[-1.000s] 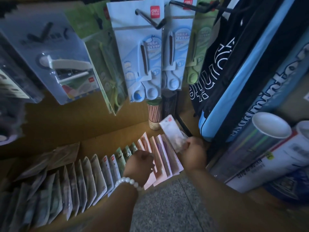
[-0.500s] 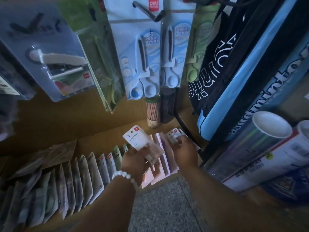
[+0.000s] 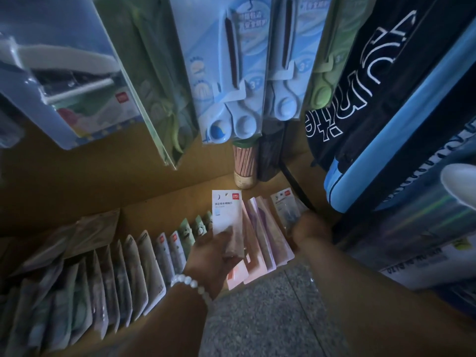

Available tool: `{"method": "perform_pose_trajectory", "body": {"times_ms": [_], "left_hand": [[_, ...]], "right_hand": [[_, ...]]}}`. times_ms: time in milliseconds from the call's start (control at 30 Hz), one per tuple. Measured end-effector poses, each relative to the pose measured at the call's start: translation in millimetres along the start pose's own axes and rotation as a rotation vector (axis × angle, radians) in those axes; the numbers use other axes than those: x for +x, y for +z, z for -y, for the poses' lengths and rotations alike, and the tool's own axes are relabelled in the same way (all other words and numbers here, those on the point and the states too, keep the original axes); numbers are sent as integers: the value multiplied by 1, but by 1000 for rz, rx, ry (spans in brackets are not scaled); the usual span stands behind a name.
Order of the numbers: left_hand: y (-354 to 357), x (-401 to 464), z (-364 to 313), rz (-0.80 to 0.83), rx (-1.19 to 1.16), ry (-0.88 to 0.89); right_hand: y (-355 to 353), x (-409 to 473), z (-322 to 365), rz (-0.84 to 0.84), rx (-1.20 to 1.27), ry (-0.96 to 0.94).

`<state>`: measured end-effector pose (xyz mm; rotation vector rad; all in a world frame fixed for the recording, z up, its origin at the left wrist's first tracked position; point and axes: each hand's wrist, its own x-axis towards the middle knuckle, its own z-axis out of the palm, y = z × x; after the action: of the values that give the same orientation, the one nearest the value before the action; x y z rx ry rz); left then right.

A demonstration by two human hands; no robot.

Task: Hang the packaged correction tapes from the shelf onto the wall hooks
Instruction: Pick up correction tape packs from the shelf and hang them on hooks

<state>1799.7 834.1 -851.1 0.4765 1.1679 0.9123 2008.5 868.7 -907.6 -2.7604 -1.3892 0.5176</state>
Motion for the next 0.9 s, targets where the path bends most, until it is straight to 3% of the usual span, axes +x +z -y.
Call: {"method": "perform_pose_trajectory", "body": {"times_ms": [67,200,300,367,433,500,600,767,900], "left_hand": [[-2,2,1,-28,-72,-34],[-4,2,0,-64,-78,-35],[-2,1,2,-89,-8,33],[-1,-1,2,-93,-10,60],[2,-5,0,-98,-26,70],[5,-9,-3,-104,-123,29],[9,-16,-8,-67,-250,-41],[12,-14,-5,-21,-219,51],[13,-11,-4,-51,-163,66]], "right_hand": [[-1,-1,0,5,64,11],[-6,-18,4,-164,96,14],[-22,-44,13,-308,373,-37],[-31,-65,24,-230,665,-162],[-34,-88,36,-21,903,-274],[-34,-104,46,125,989,-347],[-31,-114,53,124,936,-451],[-29,-114,49,22,900,-407],[-29,-72,31,-211,543,-322]]}}
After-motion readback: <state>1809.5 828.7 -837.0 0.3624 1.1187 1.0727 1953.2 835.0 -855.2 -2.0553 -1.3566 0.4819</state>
